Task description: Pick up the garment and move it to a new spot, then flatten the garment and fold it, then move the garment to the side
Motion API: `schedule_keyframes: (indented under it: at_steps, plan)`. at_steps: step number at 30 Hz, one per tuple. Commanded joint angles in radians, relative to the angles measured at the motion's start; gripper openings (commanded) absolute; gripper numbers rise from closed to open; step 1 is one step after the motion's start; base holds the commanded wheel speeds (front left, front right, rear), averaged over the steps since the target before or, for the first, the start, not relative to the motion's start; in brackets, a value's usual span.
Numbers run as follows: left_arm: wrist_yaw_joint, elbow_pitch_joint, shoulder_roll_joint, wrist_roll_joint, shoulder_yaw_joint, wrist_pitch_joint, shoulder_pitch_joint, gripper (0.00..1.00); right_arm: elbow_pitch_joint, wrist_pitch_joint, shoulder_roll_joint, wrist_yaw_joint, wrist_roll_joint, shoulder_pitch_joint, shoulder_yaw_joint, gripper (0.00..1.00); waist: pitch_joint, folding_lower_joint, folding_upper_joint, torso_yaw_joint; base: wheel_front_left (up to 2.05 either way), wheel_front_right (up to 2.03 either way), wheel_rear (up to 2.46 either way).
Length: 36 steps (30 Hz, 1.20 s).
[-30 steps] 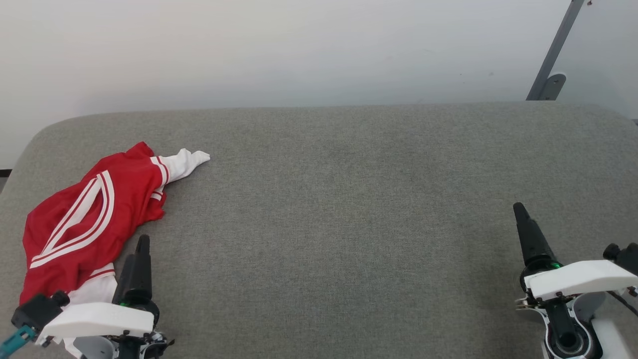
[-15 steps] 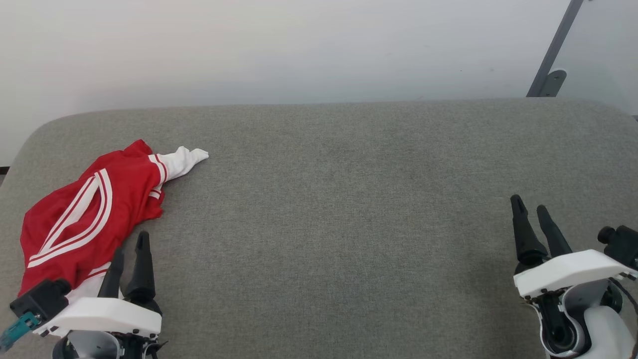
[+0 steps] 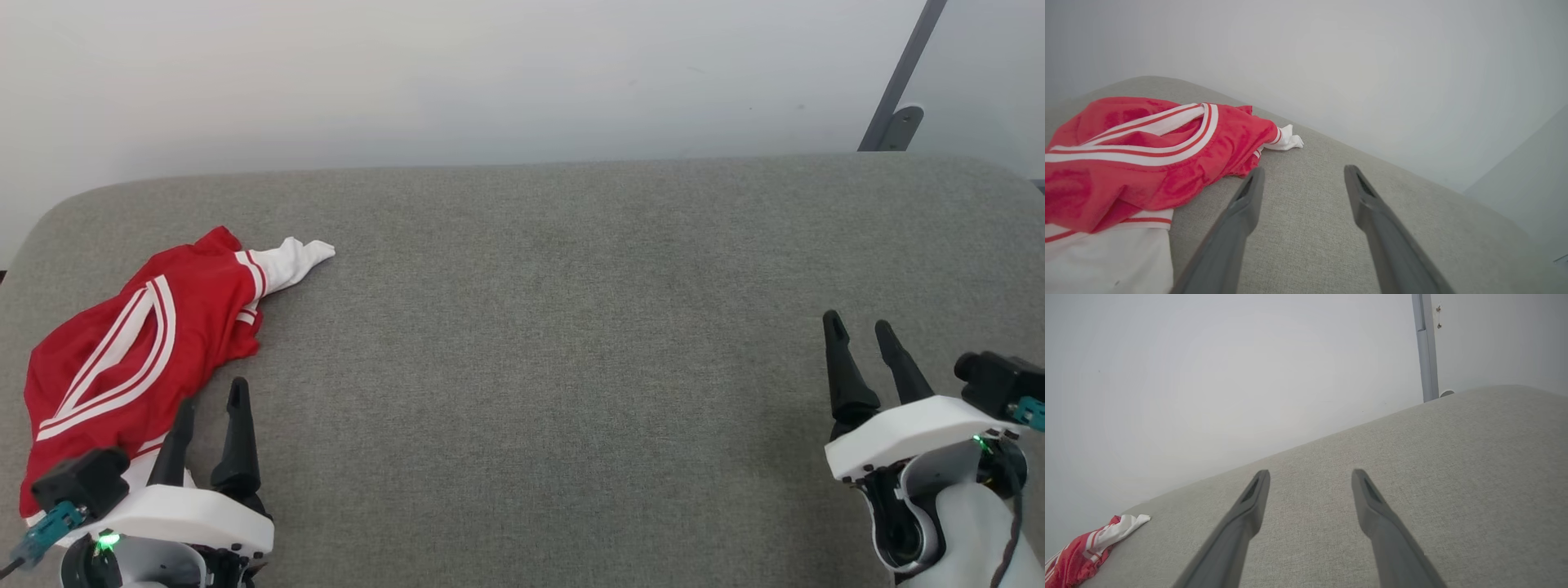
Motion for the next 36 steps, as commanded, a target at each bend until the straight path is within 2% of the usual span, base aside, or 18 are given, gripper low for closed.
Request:
schedule_keyframes:
  at_steps: [1, 16, 36]
  plan:
    - [0.008, -0.013, 0.012, 0.037, -0.004, -0.01, -0.001, 1.0, -0.002, -0.012, -0.007, 0.002, -0.036, -0.028, 0.005, 1.0, 0.001, 0.0, 0.0, 0.0, 0.0, 0.0, 0.0]
    - [0.012, 0.012, 0.018, 0.167, -0.004, -0.049, 0.014, 1.0, 0.037, -0.052, -0.002, 0.002, -0.213, -0.043, 0.003, 1.0, 0.003, 0.0, 0.0, -0.001, 0.0, 0.0, 0.0]
    - [-0.016, 0.022, 0.009, 0.309, 0.024, -0.091, 0.014, 1.0, 0.014, -0.094, 0.014, 0.001, -0.321, -0.017, 0.009, 1.0, 0.016, 0.0, 0.0, -0.012, 0.0, 0.0, 0.0]
